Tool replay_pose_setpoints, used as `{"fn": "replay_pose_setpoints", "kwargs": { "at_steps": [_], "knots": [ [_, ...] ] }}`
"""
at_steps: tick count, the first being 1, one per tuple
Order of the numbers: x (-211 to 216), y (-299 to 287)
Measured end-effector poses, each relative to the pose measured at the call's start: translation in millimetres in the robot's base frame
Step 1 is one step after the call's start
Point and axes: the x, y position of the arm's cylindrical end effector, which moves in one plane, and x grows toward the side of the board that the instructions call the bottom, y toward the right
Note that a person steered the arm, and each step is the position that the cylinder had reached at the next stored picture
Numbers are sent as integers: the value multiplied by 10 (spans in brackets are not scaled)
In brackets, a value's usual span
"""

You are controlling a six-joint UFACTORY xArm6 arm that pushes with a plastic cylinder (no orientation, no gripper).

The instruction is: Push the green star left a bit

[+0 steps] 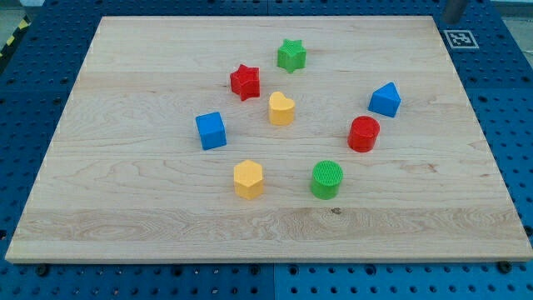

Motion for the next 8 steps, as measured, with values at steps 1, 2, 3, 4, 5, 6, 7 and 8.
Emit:
{"fn": "replay_pose_setpoints", "kwargs": {
  "at_steps": [1,2,3,4,5,6,7,8],
  "knots": [
    [430,-740],
    [728,-1167],
    [726,-1168],
    [844,-1175],
    [1111,-1481],
    [1064,-1895],
    [1021,-2569],
    [1020,-2595]
  ]
}}
